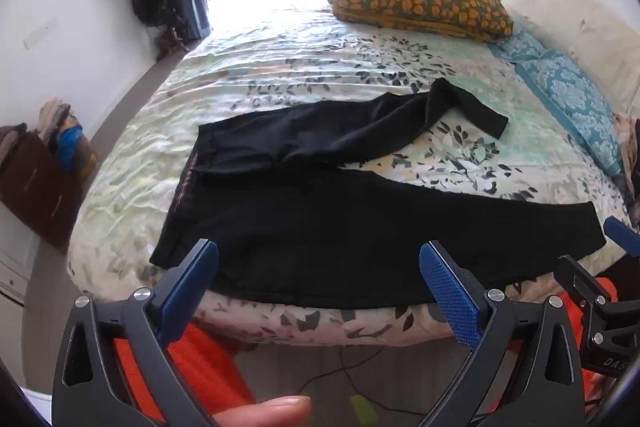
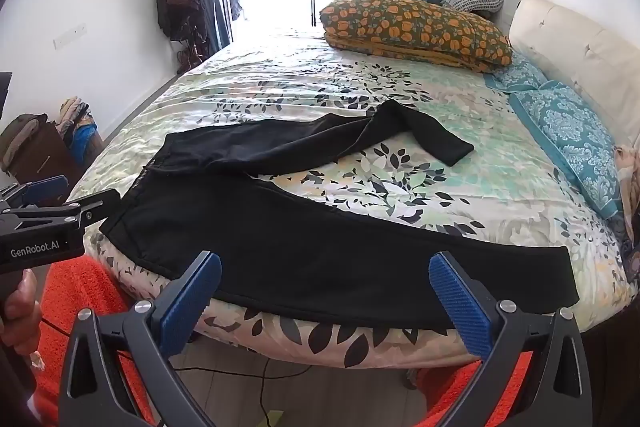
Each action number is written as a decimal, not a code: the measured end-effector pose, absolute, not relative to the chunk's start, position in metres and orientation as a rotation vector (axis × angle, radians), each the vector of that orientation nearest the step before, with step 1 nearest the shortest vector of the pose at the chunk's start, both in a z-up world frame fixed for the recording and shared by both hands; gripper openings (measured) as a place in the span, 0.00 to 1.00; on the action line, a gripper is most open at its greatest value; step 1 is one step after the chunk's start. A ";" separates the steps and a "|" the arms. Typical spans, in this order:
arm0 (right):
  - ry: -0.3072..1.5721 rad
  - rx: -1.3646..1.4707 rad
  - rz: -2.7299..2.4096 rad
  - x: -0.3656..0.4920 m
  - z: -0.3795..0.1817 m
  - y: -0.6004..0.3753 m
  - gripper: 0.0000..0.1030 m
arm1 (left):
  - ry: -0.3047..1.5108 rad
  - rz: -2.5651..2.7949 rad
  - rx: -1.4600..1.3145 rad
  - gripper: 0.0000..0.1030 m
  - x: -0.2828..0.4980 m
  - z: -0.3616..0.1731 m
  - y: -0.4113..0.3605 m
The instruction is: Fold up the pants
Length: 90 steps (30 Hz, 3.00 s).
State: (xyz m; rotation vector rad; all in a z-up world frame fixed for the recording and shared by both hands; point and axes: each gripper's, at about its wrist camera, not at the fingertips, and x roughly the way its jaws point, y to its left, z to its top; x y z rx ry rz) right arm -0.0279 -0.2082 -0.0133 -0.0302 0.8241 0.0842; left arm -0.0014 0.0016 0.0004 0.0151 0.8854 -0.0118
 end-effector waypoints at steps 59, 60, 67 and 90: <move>0.875 -0.017 0.134 -0.034 -0.036 -0.202 1.00 | 0.934 0.013 0.042 0.98 -0.007 -0.007 -0.004; 0.876 -0.018 0.134 -0.033 -0.036 -0.202 1.00 | 0.935 0.012 0.042 0.98 -0.007 -0.008 -0.004; 0.881 -0.020 0.135 -0.032 -0.038 -0.200 1.00 | 0.941 0.016 0.039 0.98 -0.006 -0.009 -0.003; 0.916 -0.027 0.160 -0.025 -0.052 -0.194 1.00 | 0.946 0.031 0.032 0.98 0.003 -0.015 0.001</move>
